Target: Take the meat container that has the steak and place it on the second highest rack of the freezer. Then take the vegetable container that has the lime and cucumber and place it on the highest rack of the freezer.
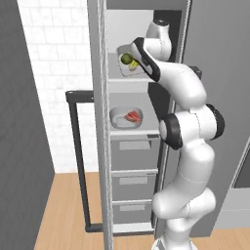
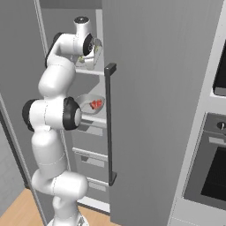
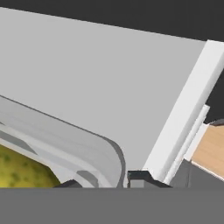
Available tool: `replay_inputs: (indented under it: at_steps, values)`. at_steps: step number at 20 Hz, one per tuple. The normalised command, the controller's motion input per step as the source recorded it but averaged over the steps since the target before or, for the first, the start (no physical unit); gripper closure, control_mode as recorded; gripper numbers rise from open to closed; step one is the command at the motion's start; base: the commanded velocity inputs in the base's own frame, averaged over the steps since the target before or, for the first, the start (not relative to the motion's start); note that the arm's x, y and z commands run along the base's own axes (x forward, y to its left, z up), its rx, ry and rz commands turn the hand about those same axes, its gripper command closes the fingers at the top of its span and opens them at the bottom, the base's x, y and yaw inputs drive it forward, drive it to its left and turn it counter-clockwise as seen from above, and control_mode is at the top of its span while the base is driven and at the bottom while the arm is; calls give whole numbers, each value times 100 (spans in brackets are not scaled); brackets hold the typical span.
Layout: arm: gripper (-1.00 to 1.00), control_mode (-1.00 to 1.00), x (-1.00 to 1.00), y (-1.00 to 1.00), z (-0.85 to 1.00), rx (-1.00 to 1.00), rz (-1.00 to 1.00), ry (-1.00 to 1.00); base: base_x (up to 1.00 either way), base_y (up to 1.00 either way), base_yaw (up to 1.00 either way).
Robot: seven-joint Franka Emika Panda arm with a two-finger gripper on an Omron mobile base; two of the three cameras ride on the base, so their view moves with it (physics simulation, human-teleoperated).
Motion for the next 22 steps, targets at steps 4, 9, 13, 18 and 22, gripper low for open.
replay_inputs:
  at_steps: [4,9,13,18,22]
  values:
    - [-100,-100,31,0,-10,0,0,0,0,0,0]
    - [-100,-100,6,-4,1,0,0,-1,0,0,0]
    - [-100,-100,-37,-13,17,0,1,-2,0,0,0]
    - [-100,-100,-92,-12,20,2,14,-9,0,0,0]
    - [-100,-100,-100,0,-28,10,34,-1,0,0,0]
